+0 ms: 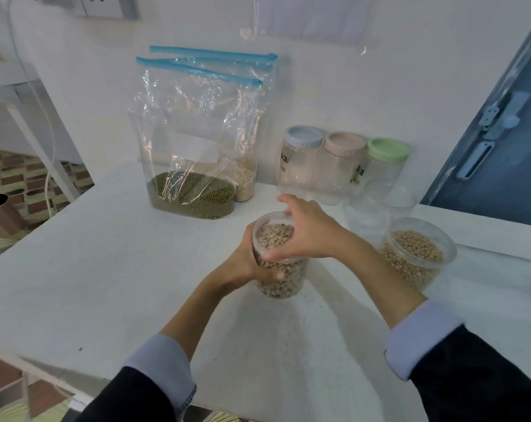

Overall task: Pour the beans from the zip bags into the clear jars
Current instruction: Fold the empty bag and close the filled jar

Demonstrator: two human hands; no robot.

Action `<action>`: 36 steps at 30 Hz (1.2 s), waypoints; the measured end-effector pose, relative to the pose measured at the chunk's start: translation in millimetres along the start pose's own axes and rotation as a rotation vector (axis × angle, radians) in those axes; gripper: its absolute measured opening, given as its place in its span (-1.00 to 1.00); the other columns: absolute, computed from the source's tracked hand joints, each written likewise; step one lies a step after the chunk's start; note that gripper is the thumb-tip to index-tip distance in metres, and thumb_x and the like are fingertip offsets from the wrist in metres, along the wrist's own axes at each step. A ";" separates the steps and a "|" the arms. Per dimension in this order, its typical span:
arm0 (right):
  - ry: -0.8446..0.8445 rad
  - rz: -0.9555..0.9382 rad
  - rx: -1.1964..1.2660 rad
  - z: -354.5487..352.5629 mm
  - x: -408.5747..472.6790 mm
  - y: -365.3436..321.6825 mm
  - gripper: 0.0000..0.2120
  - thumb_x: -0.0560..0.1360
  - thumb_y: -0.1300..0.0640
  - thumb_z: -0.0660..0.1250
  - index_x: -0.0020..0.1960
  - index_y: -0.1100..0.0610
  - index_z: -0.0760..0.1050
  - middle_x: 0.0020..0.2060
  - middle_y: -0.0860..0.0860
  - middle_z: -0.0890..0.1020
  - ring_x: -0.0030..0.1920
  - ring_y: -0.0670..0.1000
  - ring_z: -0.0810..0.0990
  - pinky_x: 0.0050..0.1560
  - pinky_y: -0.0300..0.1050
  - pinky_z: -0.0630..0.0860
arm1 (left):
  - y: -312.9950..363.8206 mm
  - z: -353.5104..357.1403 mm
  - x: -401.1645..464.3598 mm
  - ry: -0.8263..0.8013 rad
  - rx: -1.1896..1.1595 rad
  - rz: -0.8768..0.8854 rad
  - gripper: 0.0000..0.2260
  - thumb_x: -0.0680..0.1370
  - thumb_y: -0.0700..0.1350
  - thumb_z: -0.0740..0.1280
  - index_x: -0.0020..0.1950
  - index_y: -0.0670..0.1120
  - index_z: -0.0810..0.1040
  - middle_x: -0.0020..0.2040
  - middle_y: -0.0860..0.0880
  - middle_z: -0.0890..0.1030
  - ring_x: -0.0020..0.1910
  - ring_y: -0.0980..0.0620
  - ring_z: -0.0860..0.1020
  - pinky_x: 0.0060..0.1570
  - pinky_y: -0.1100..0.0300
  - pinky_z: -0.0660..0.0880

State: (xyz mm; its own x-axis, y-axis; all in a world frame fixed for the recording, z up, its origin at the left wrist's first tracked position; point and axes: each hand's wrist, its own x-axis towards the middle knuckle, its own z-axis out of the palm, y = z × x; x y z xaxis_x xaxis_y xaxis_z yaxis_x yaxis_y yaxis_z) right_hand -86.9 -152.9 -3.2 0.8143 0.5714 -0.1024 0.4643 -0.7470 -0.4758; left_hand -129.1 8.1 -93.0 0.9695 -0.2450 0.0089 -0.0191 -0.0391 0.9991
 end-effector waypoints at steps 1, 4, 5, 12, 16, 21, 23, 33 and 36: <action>0.068 0.064 -0.175 4.7 1.1 -7.0 0.03 0.25 -0.40 0.41 0.49 0.06 0.05 0.33 0.09 0.34 0.33 0.12 0.35 0.22 0.05 0.39 | -1.9 2.6 0.4 0.033 -0.002 0.011 0.02 0.06 -0.13 0.58 0.42 0.04 0.13 0.31 0.00 0.38 0.22 0.21 0.48 0.07 0.26 0.52; 0.109 0.099 -0.423 -2.0 5.9 -12.3 -0.04 0.35 -0.50 0.12 0.50 0.12 0.03 0.31 0.16 0.40 0.25 0.20 0.45 0.07 0.04 0.37 | 0.5 4.3 1.6 0.033 0.013 0.021 0.00 0.06 -0.17 0.59 0.41 0.00 0.18 0.28 -0.03 0.44 0.23 0.09 0.51 0.06 0.19 0.54; 0.041 0.040 -0.380 -9.6 8.2 -9.0 -0.02 0.34 -0.48 0.18 0.52 0.09 0.00 0.38 0.14 0.35 0.32 0.19 0.39 0.18 0.07 0.36 | 2.1 3.0 2.4 0.026 0.035 0.022 0.00 0.06 -0.17 0.59 0.42 -0.02 0.19 0.28 -0.06 0.46 0.24 0.06 0.51 0.09 0.16 0.54; 0.142 -0.166 -0.152 26.8 0.6 -2.3 -0.15 0.22 -0.41 0.12 0.46 -0.10 0.25 0.33 -0.01 0.34 0.32 0.05 0.26 0.28 0.07 0.31 | 2.8 9.1 3.8 0.101 0.118 0.027 -0.06 0.03 -0.11 0.56 0.36 -0.01 0.24 0.26 -0.04 0.45 0.25 0.07 0.49 0.14 0.13 0.53; 0.312 -0.106 -0.222 36.8 -5.1 -4.1 -0.26 0.35 -0.37 0.14 0.44 -0.05 0.26 0.34 -0.02 0.37 0.31 0.06 0.30 0.21 0.05 0.31 | -0.4 16.0 3.1 0.189 0.184 0.028 -0.02 0.04 -0.06 0.56 0.40 -0.02 0.22 0.26 0.03 0.45 0.25 0.09 0.48 0.21 -0.05 0.50; 0.227 -0.072 -0.196 14.5 -29.5 12.0 -0.38 0.39 -0.23 0.36 0.38 -0.05 0.35 0.31 -0.08 0.40 0.29 0.01 0.31 0.24 0.01 0.29 | 2.7 56.7 3.5 0.168 0.147 0.027 -0.02 0.05 -0.04 0.64 0.39 0.03 0.24 0.27 0.05 0.45 0.26 0.09 0.48 0.19 -0.07 0.51; 0.179 -0.056 -0.240 -6.3 -48.3 24.1 -0.41 0.38 -0.24 0.36 0.35 -0.08 0.38 0.28 -0.11 0.43 0.27 -0.02 0.32 0.23 -0.01 0.29 | 4.6 87.3 5.6 0.165 0.082 0.036 -0.02 0.05 0.02 0.66 0.37 0.05 0.25 0.28 0.05 0.46 0.27 0.09 0.48 0.20 -0.07 0.51; 0.104 -0.079 -0.215 -40.0 -129.7 83.4 -0.37 0.34 -0.22 0.44 0.34 -0.04 0.41 0.24 -0.12 0.44 0.24 -0.09 0.37 0.27 -0.04 0.36 | 13.6 193.1 6.3 0.207 0.087 0.183 -0.19 0.11 -0.20 0.63 0.21 0.12 0.29 0.18 0.15 0.46 0.14 0.41 0.46 0.00 0.50 0.42; 0.034 -0.095 -0.203 -40.9 -136.8 93.9 -0.35 0.34 -0.19 0.46 0.35 -0.01 0.39 0.23 -0.11 0.42 0.22 -0.10 0.37 0.25 -0.09 0.37 | 10.2 208.1 5.6 0.221 0.126 0.187 -0.20 0.14 -0.30 0.64 0.18 0.15 0.29 0.15 0.17 0.46 0.12 0.41 0.46 -0.02 0.52 0.41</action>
State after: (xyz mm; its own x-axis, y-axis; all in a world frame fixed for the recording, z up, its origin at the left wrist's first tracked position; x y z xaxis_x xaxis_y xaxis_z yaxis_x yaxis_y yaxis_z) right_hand -140.5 -315.1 1.9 0.7731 0.6333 -0.0339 0.5974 -0.7452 -0.2963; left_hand -174.7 -195.3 -91.6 0.9757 -0.0435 0.2149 -0.2189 -0.1366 0.9661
